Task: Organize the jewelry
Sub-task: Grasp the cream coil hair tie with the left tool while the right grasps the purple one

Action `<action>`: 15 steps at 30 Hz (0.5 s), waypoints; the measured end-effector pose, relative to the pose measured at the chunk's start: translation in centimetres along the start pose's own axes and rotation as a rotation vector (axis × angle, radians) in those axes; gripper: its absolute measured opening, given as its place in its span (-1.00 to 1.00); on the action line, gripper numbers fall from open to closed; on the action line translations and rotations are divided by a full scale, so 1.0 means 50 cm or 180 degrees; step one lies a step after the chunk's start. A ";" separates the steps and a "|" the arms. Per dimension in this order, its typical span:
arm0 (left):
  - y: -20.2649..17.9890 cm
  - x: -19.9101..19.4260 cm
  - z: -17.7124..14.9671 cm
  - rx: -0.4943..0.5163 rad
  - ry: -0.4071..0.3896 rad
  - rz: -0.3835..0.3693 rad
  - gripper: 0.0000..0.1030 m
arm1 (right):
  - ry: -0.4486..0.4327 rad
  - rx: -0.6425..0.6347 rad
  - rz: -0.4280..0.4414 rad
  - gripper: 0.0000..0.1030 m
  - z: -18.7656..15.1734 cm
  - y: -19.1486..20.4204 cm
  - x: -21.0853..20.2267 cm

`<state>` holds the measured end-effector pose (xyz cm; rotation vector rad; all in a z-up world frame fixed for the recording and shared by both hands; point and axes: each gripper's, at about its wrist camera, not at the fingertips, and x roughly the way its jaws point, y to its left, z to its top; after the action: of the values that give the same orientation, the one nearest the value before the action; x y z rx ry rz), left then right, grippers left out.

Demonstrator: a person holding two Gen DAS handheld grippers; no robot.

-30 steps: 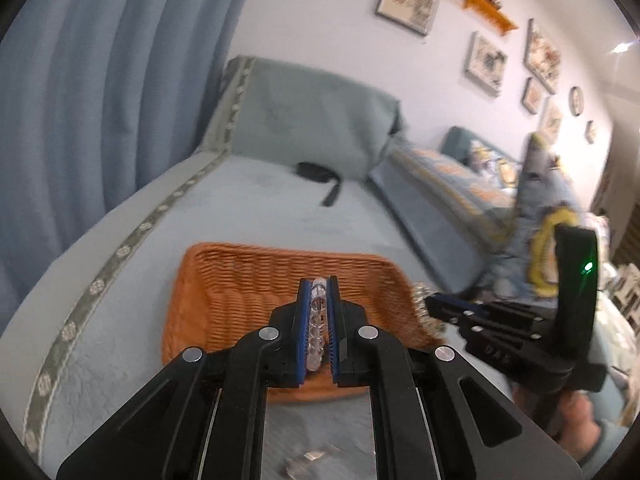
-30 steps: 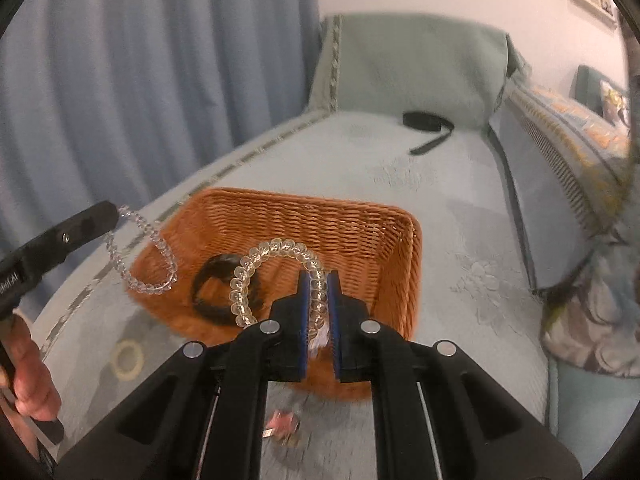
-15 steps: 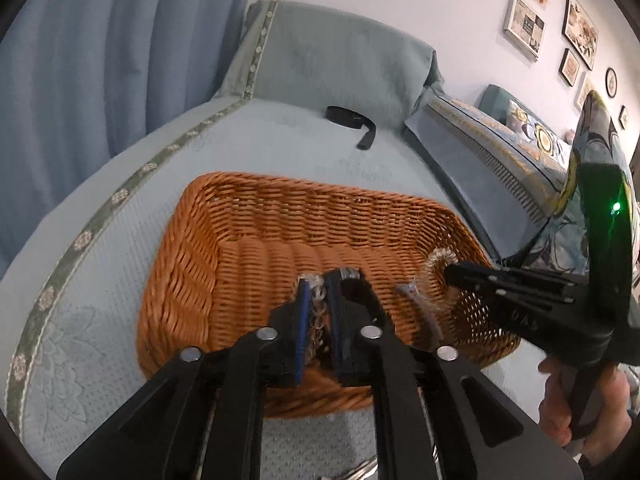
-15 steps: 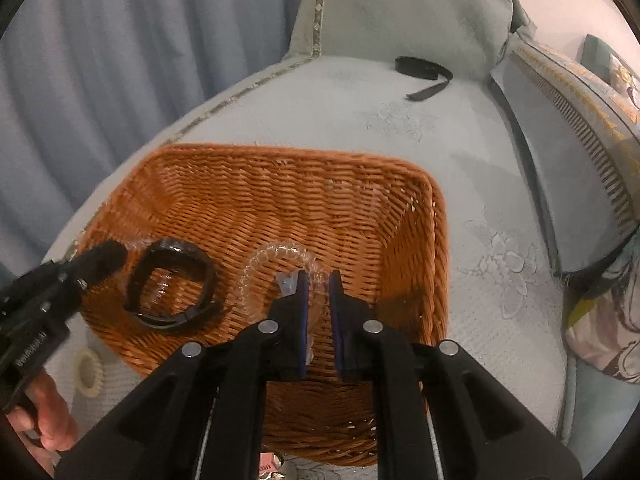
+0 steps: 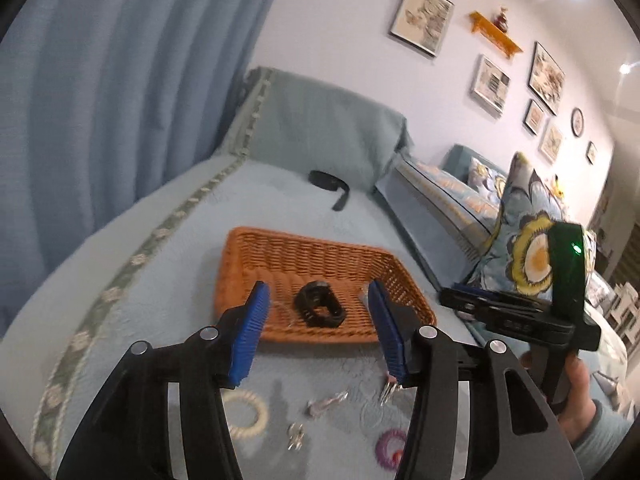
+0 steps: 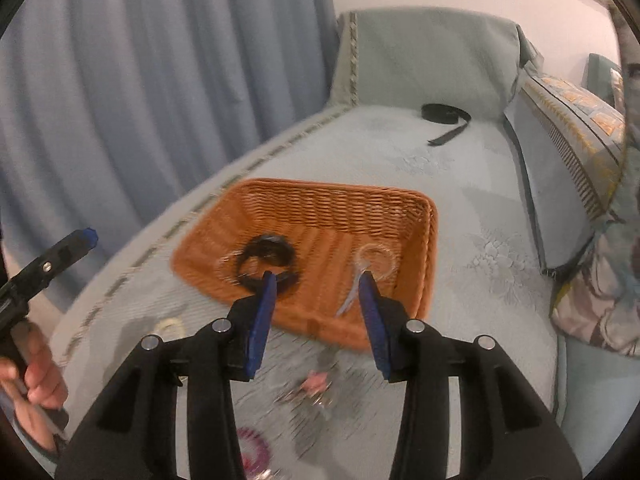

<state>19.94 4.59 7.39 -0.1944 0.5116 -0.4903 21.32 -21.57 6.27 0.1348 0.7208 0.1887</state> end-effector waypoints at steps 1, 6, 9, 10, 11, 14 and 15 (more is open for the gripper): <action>0.008 -0.025 -0.006 -0.0056 -0.0031 0.0042 -0.04 | -0.0046 0.0030 0.0045 -0.23 -0.012 0.005 -0.021; 0.041 -0.097 -0.063 -0.0395 -0.0080 0.0293 -0.04 | -0.0167 0.0071 0.0160 -0.23 -0.076 0.026 -0.079; 0.056 -0.120 -0.115 -0.0576 -0.0098 0.0318 -0.04 | -0.0164 0.0069 0.0214 -0.23 -0.128 0.042 -0.093; 0.059 -0.118 -0.132 -0.0587 -0.0082 0.0356 -0.04 | -0.0138 0.0058 0.0209 -0.23 -0.148 0.049 -0.092; 0.064 -0.109 -0.140 -0.0579 -0.0051 0.0389 -0.04 | -0.0110 0.0046 0.0208 -0.23 -0.163 0.055 -0.088; 0.089 -0.071 -0.150 -0.0611 0.0122 0.0579 -0.04 | -0.0025 0.0028 0.0270 -0.23 -0.196 0.065 -0.069; 0.095 -0.065 -0.155 -0.0605 0.0140 0.0594 -0.04 | 0.0000 0.0013 0.0247 -0.23 -0.205 0.068 -0.059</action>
<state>15.39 9.86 0.71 -0.3153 0.6134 -0.2643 11.88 -18.34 1.18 0.1669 0.7164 0.2614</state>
